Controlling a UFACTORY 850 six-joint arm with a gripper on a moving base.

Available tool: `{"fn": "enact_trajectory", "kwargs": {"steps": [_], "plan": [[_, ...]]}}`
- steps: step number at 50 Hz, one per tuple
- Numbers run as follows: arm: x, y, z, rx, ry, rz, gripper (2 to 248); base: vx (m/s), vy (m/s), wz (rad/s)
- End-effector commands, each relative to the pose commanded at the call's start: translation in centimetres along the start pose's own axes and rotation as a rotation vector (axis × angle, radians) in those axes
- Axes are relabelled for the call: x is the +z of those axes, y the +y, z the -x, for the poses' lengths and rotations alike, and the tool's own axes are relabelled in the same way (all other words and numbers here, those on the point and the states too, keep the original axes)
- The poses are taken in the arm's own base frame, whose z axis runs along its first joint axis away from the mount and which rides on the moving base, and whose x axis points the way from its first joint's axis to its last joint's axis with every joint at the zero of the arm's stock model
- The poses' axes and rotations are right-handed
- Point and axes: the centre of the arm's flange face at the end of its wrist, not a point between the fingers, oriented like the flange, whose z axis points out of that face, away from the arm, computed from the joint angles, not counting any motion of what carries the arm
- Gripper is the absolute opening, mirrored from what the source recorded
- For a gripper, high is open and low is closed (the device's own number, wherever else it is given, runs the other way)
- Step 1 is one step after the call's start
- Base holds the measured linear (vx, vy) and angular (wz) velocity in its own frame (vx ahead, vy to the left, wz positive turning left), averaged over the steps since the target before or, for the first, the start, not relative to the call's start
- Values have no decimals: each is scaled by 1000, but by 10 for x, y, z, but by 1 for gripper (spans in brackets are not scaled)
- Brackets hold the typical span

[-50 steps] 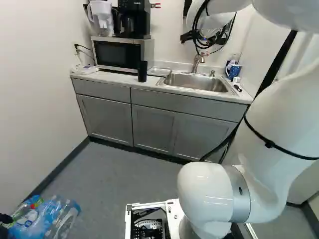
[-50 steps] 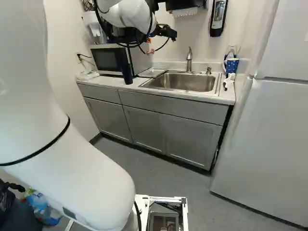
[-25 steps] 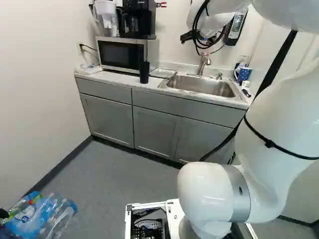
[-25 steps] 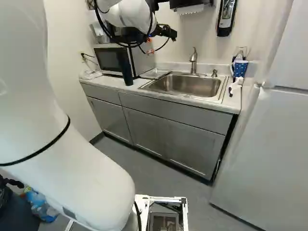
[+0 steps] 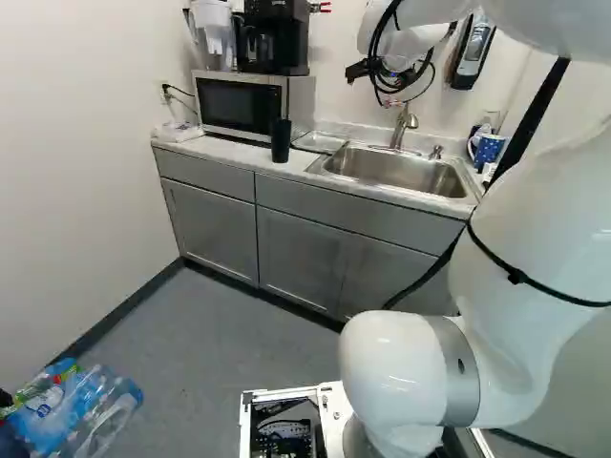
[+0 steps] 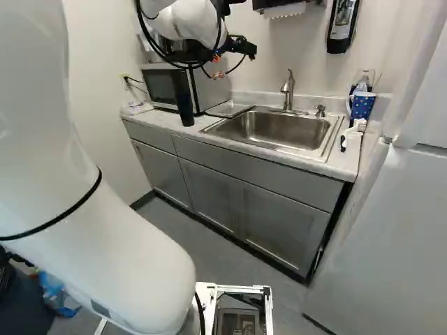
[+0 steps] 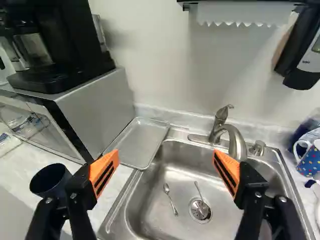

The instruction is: Rinse the cup and place it in the tray

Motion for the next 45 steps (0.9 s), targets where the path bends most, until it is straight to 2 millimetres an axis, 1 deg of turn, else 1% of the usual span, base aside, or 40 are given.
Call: {"fn": "enact_trajectory", "kwargs": {"steps": [15, 45], "plan": [[0, 0, 0, 0, 0, 0, 247, 114, -88, 155], [0, 0, 0, 0, 0, 0, 247, 103, -99, 11]]}}
